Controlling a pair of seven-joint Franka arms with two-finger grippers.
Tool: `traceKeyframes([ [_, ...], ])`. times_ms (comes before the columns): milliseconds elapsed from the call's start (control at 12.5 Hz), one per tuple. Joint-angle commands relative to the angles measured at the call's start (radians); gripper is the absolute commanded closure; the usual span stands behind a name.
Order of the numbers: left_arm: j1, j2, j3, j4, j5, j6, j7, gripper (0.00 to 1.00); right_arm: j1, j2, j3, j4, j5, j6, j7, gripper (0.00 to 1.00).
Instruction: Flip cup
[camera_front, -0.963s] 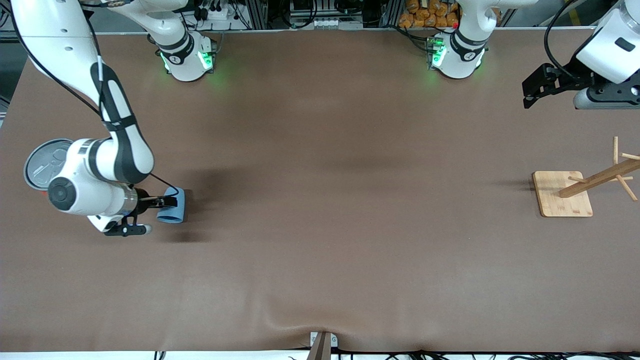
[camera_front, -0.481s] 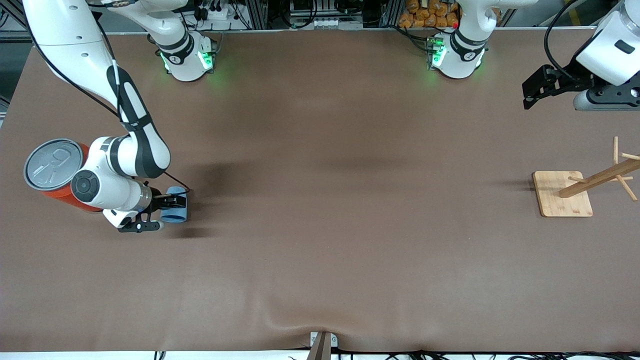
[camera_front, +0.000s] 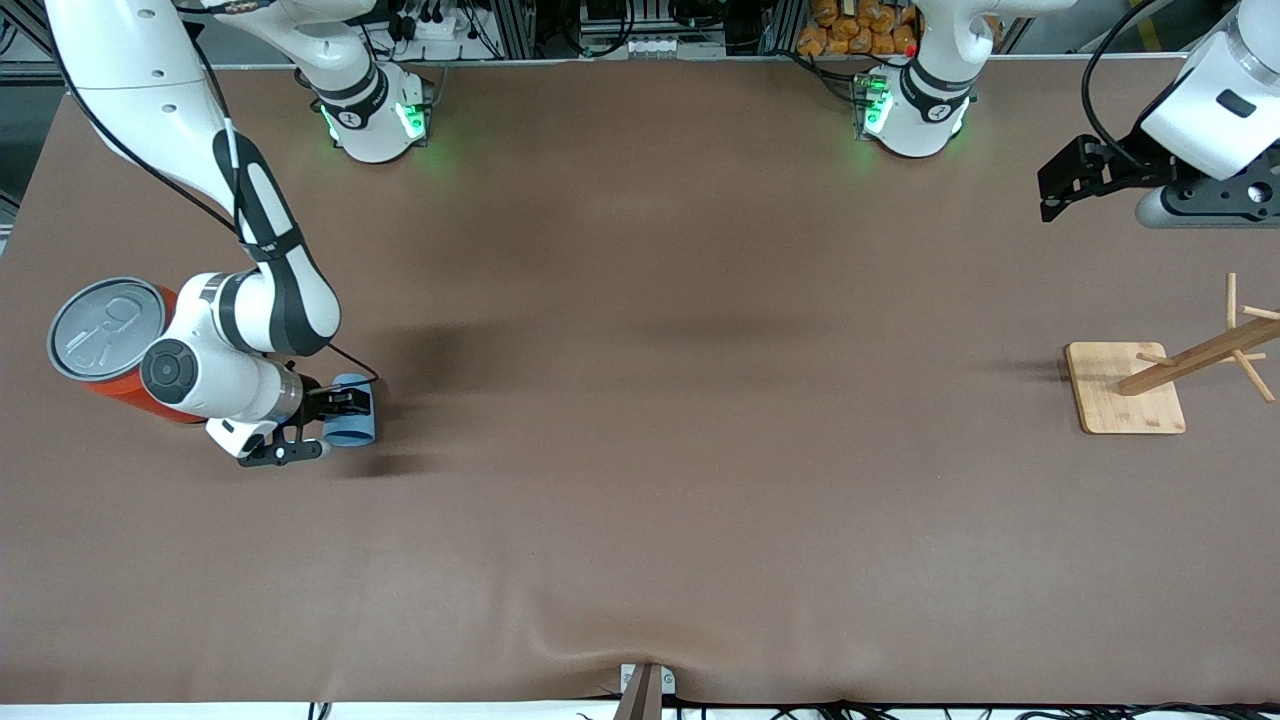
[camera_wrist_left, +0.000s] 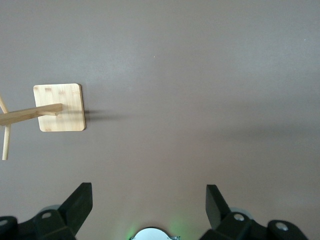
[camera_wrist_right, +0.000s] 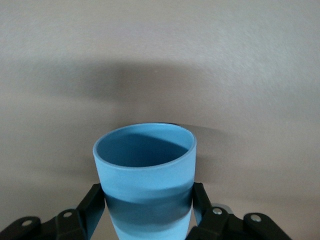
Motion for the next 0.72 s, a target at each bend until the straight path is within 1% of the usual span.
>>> traceKeyframes([
  [0, -0.004, 0.004, -0.002, 0.011, -0.017, -0.007, -0.006, 0.0, 0.016, -0.004, 0.006, 0.034, 0.011, 0.005, -0.114, 0.73],
  [160, -0.001, 0.002, -0.002, 0.012, -0.024, -0.007, -0.006, 0.0, 0.018, -0.004, 0.044, 0.076, 0.011, 0.005, -0.174, 0.73],
  [241, 0.002, 0.001, -0.002, 0.012, -0.022, -0.009, -0.005, 0.0, 0.019, -0.004, 0.076, 0.102, 0.011, 0.005, -0.194, 0.73],
  [321, 0.004, 0.001, -0.001, 0.014, -0.019, -0.009, 0.003, 0.0, 0.019, -0.004, 0.122, 0.131, 0.009, 0.005, -0.199, 0.73],
  [481, 0.01, -0.002, -0.001, 0.011, -0.021, -0.009, 0.003, 0.0, 0.039, 0.002, 0.199, 0.198, -0.002, 0.005, -0.197, 0.78],
  [562, 0.013, -0.005, -0.001, 0.009, -0.021, -0.012, 0.001, 0.0, 0.07, 0.007, 0.213, 0.232, -0.037, 0.005, -0.199, 0.78],
  [642, 0.013, -0.007, -0.001, 0.009, -0.021, -0.012, 0.0, 0.0, 0.114, 0.022, 0.215, 0.263, -0.101, 0.007, -0.199, 0.78],
])
